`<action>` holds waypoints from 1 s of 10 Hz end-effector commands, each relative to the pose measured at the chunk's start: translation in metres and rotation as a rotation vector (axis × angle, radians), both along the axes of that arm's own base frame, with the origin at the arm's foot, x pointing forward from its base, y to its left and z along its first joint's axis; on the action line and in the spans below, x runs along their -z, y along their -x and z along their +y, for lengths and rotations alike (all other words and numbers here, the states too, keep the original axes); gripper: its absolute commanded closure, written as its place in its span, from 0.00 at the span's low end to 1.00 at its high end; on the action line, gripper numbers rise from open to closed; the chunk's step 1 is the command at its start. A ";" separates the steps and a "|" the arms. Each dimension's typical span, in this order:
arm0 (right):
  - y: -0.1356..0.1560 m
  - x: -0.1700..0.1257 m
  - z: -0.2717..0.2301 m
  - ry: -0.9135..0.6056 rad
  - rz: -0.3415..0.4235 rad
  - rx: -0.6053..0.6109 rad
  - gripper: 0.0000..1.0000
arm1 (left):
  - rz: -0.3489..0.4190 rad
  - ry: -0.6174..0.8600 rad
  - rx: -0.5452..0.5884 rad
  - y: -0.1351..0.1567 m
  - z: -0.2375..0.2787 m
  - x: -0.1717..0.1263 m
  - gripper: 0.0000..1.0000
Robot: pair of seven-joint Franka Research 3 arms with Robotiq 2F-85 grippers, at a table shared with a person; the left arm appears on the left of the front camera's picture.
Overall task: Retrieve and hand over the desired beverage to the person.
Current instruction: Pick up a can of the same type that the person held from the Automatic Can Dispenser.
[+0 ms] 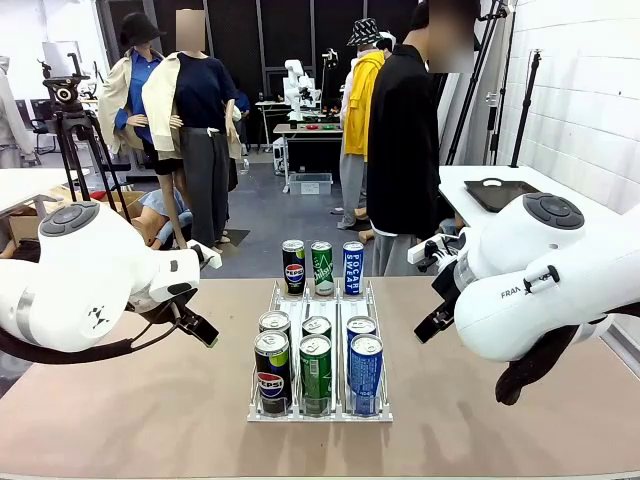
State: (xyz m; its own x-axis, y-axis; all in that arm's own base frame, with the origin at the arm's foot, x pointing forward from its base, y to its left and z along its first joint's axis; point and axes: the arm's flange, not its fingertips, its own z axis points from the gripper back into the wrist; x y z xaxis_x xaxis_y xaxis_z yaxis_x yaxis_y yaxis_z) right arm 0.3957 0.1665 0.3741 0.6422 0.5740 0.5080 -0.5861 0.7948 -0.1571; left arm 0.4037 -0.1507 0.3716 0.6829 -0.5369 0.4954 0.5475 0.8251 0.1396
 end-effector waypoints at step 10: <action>0.000 0.000 0.000 0.000 0.000 0.000 0.00 | 0.000 0.000 -0.001 0.000 0.000 0.000 0.00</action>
